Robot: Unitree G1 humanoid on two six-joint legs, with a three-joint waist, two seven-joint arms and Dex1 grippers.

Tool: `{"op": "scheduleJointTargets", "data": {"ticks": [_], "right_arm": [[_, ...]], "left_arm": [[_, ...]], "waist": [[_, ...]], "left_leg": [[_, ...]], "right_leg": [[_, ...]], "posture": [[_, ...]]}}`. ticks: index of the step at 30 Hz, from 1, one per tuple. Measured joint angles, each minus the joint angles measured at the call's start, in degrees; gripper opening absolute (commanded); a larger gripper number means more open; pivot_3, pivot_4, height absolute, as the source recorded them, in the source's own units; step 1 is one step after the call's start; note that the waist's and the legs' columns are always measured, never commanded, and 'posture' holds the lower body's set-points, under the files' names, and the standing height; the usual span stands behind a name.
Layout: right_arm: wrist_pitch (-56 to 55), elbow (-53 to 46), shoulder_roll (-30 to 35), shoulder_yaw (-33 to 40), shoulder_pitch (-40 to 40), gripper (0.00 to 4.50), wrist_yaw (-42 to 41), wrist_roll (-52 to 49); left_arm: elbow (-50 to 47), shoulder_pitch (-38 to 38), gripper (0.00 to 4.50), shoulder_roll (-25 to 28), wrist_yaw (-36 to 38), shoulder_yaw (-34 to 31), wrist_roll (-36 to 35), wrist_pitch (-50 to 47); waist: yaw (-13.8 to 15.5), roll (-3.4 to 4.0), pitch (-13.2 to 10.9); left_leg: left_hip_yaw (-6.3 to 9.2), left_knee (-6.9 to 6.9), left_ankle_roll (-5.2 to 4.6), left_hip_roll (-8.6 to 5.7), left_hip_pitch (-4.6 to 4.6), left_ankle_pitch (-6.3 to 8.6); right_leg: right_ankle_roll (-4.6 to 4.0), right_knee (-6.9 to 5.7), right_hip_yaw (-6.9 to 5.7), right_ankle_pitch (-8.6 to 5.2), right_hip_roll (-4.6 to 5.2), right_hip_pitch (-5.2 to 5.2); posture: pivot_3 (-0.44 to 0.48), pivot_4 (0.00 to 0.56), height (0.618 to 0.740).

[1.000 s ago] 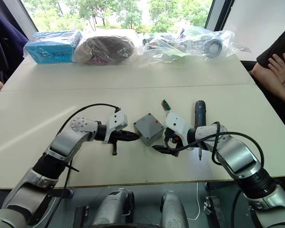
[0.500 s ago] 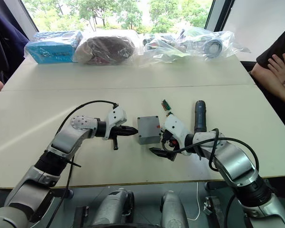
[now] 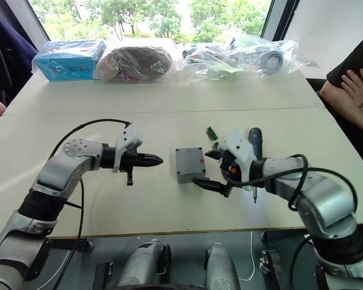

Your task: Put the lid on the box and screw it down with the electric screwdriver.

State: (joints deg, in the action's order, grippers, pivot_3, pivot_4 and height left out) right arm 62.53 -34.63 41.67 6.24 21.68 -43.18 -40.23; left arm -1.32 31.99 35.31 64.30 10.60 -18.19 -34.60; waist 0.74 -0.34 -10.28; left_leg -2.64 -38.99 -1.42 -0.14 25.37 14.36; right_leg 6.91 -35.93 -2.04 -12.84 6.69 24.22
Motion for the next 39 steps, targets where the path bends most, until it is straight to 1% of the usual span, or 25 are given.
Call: {"op": "scheduleJointTargets", "data": {"ticks": [2, 5, 7, 10, 13, 19, 21, 22, 25, 26, 28, 33, 39], "right_arm": [[0.52, 3.35, -0.94, 2.53, 3.67, 4.49, 1.02, -1.7], [-1.94, 10.15, -3.46, 1.96, 7.09, 4.49, 3.61, 0.22], [-6.98, 17.44, -6.26, -1.71, 10.36, 4.49, 5.95, 5.53], [-16.77, 32.94, -10.95, -7.86, 15.56, 4.49, 9.86, 15.02], [-24.63, 45.14, -14.78, -9.91, 19.08, 4.49, 11.03, 20.27], [-37.58, 62.68, -20.22, -11.59, 25.27, 4.49, 11.24, 26.9], [-40.69, 67.46, -21.05, -11.73, 26.54, 4.49, 11.17, 28.66], [-41.95, 69.32, -21.4, -11.72, 26.96, 4.49, 11.11, 29.31], [-44.72, 74.14, -22.36, -11.73, 28.27, 3.88, 10.75, 31.24], [-45.38, 74.99, -22.48, -11.74, 28.51, 3.49, 10.71, 31.76], [-46.27, 76.86, -22.52, -11.85, 29.29, 2.94, 10.36, 32.93], [-46.62, 78.05, -22.52, -11.82, 29.53, 2.94, 9.17, 34.14], [-45.46, 77.2, -22.52, -11.57, 29.33, 2.94, 8.48, 34.45]], "left_arm": [[0.0, 0.24, 0.0, 0.28, -0.82, -1.59, -0.71, -0.76], [-0.05, 0.88, 0.0, -0.69, -2.16, -2.89, -2.16, -2.46], [-0.05, 1.88, 0.0, -1.41, -3.28, -3.1, -2.46, -3.24], [-1.64, 2.6, 0.0, -2.22, -4.08, -3.02, -3.18, -3.97], [-2.01, 2.5, 0.0, -2.04, -4.82, -3.1, -3.67, -4.98], [-3.64, 1.96, 0.0, -1.02, -6.18, -3.6, -3.92, -5.78], [-4.12, 1.8, 0.0, -1.01, -6.84, -3.64, -4.26, -6.17], [-4.22, 1.71, 0.0, -0.99, -7.11, -3.71, -4.39, -6.31], [-4.84, 1.32, 0.0, -0.99, -8.01, -4.37, -4.96, -6.92], [-5.22, 1.31, 0.0, -0.99, -8.2, -4.65, -5.02, -7.22], [-5.94, 1.15, 0.0, -0.72, -8.43, -4.75, -5.11, -7.38], [-6.08, 0.06, 0.0, -0.65, -9.24, -4.76, -5.35, -7.55], [-6.08, 0.05, 0.0, -0.88, -9.77, -4.74, -5.6, -7.48]], "waist": [[-0.05, 0.0, 0.0], [-0.04, 0.0, 0.0], [-0.22, -0.01, 0.0], [-0.51, 0.0, 0.0], [-0.71, 0.02, -0.01], [-1.53, 0.03, -0.02], [-1.5, 0.03, -0.02], [-1.5, 0.04, -0.02], [-1.64, 0.05, -0.03], [-1.62, 0.05, -0.03], [-1.63, 0.06, -0.03], [-1.63, 0.07, -0.04], [-1.62, 0.07, -0.04]], "left_leg": [[0.0, 0.0, 0.0, 0.0, -0.02, 0.0], [-0.02, 0.0, 0.0, -0.02, -0.01, 0.0], [-0.09, -0.02, 0.0, -0.12, -0.02, 0.0], [-0.11, 0.0, 0.01, -0.13, -0.02, -0.01], [-0.14, 0.01, 0.02, -0.12, 0.02, -0.02], [-0.14, 0.01, 0.03, -0.1, 0.0, -0.02], [-0.12, 0.03, 0.03, -0.09, 0.0, -0.02], [-0.13, 0.04, 0.04, -0.09, 0.0, -0.02], [-0.14, 0.04, 0.04, -0.09, 0.0, -0.02], [-0.13, 0.04, 0.04, -0.08, 0.0, -0.03], [-0.15, 0.04, 0.04, -0.09, 0.0, -0.03], [-0.14, 0.04, 0.05, -0.08, -0.01, -0.03], [-0.14, 0.04, 0.05, -0.09, -0.01, -0.03]], "right_leg": [[0.0, -0.01, 0.0, 0.0, 0.0, -0.01], [0.0, -0.04, 0.0, 0.0, -0.01, 0.0], [0.01, -0.06, 0.01, 0.0, -0.02, 0.01], [0.01, -0.11, 0.04, -0.01, -0.05, 0.07], [0.01, -0.1, 0.08, -0.01, -0.11, 0.11], [0.02, -0.11, 0.11, -0.01, -0.11, 0.1], [0.01, -0.12, 0.11, -0.01, -0.13, 0.11], [0.01, -0.11, 0.12, -0.01, -0.13, 0.11], [0.01, -0.11, 0.13, -0.01, -0.13, 0.11], [0.01, -0.11, 0.13, -0.01, -0.13, 0.11], [0.01, -0.11, 0.14, -0.01, -0.13, 0.11], [0.01, -0.12, 0.14, -0.01, -0.13, 0.11], [0.01, -0.12, 0.14, -0.01, -0.13, 0.11]], "posture": [[0.0, 0.15, 0.74], [0.0, 0.15, 0.74], [0.0, 0.15, 0.74], [0.0, 0.15, 0.74], [0.0, 0.15, 0.74], [0.0, 0.15, 0.74], [0.0, 0.15, 0.74], [0.0, 0.15, 0.74], [0.0, 0.15, 0.74], [0.0, 0.15, 0.74], [0.0, 0.15, 0.74], [0.0, 0.15, 0.74], [0.0, 0.15, 0.74]]}}
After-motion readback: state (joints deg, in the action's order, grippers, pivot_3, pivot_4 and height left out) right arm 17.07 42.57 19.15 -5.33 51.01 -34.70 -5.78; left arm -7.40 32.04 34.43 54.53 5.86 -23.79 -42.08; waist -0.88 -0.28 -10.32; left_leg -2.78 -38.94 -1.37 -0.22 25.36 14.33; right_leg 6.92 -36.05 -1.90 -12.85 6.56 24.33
